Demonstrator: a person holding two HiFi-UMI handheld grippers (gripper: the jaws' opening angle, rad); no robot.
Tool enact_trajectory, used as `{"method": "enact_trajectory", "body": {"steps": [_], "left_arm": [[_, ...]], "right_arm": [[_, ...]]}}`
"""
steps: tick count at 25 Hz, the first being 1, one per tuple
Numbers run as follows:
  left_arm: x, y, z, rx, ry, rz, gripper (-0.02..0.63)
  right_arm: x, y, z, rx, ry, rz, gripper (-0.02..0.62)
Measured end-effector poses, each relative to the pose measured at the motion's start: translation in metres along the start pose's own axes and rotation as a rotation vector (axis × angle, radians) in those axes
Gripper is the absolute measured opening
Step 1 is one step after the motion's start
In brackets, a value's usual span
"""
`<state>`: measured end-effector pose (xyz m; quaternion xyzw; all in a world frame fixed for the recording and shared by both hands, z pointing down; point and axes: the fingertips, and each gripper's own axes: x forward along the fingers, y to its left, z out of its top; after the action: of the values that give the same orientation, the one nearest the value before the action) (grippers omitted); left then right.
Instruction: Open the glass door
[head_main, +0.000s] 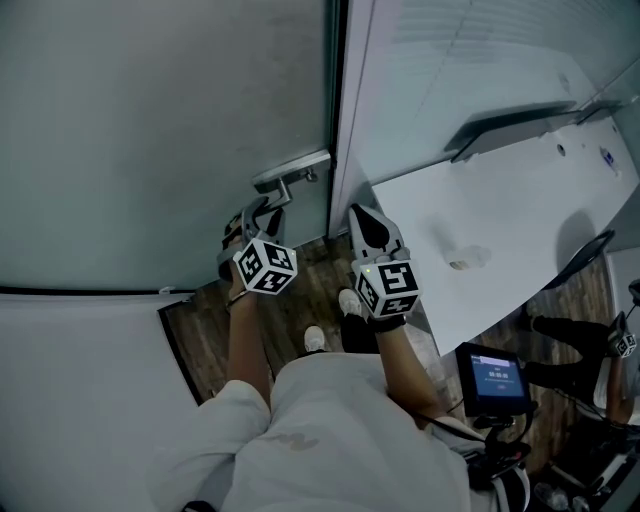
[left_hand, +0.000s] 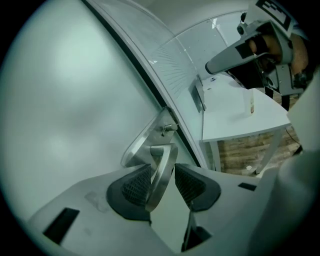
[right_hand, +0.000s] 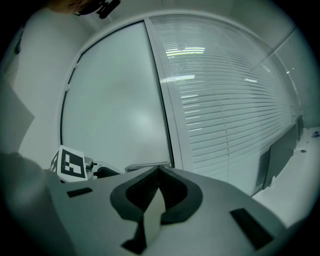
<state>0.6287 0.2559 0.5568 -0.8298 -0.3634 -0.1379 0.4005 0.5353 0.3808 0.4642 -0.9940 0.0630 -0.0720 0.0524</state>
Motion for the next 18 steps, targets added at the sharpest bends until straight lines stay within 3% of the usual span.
{"method": "enact_trajectory", "body": {"steps": [7, 12, 18], "left_arm": [[-0.006, 0.000, 0.000, 0.047, 0.030, -0.015, 0.140], [-0.014, 0.000, 0.006, -0.042, -0.035, -0.105, 0.138], [-0.010, 0.003, 0.008, -0.061, -0.079, -0.126, 0.137]], "right_arm": [[0.004, 0.018, -0.001, 0.007, 0.013, 0.039, 0.002], [0.007, 0.030, 0.002, 0.006, 0.019, 0.064, 0.003], [0.010, 0.028, 0.001, 0.007, 0.032, 0.055, 0.002]]}}
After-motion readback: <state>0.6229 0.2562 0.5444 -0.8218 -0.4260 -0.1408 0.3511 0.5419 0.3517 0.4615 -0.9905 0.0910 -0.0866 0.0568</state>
